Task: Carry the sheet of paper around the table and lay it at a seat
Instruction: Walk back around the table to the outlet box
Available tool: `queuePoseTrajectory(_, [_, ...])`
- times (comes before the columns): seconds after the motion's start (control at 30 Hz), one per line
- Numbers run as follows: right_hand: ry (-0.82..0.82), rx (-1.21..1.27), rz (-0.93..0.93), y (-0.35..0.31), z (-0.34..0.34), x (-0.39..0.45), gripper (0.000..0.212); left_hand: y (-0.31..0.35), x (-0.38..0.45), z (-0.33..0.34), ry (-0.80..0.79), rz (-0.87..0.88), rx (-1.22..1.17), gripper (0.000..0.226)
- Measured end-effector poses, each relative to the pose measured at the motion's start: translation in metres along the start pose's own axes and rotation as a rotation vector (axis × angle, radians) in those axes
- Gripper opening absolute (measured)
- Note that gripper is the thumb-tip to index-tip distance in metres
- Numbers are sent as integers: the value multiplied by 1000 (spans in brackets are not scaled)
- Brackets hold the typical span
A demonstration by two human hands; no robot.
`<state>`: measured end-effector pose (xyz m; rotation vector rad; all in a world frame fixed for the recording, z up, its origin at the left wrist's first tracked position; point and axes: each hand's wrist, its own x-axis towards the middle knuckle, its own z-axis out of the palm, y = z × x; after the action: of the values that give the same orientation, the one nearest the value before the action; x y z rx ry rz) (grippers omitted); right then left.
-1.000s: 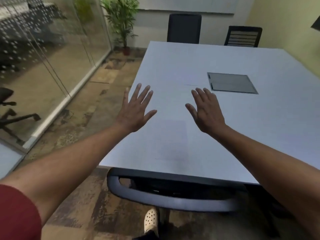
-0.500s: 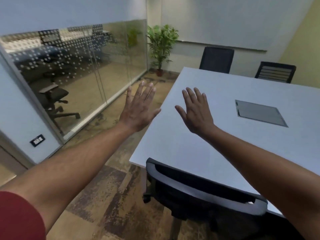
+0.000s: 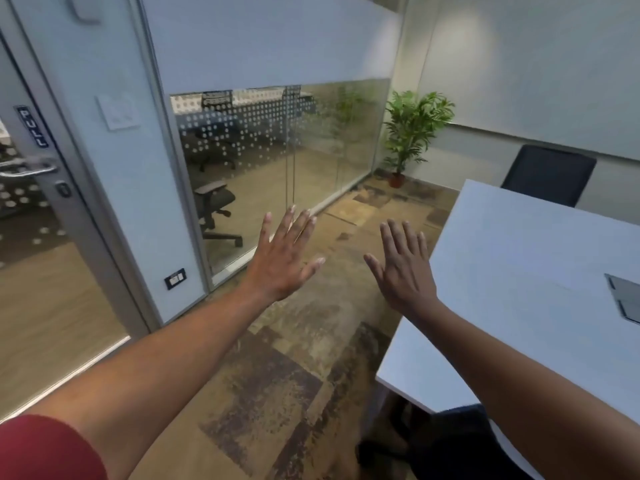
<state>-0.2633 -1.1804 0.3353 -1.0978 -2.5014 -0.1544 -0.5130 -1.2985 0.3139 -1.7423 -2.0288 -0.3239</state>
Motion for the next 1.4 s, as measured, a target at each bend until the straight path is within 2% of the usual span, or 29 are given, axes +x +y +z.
queuePoseTrajectory(0.13, [-7,-16,-5,-26,28,22,79,-54,-6,11,-58,-26,-19,89])
queuePoseTrajectory(0.23, [7,-31,7,-29,42,47,76,-79,6,25,-17,3,-40,86])
queuePoseTrajectory(0.5, [10,-45,61,-4,102,130,75,-106,82,94,18,45,-69,89])
queuePoseTrajectory(0.83, [3,5,125,59,192,275,80,-147,243,202,18,100,-37,89])
queuePoseTrajectory(1.07, [-2,-25,195,113,224,354,77,-137,360,264,37,172,-81,89])
queuePoseTrajectory(1.4, [-32,-112,352,205,286,459,76,-120,540,404,3,335,-242,92])
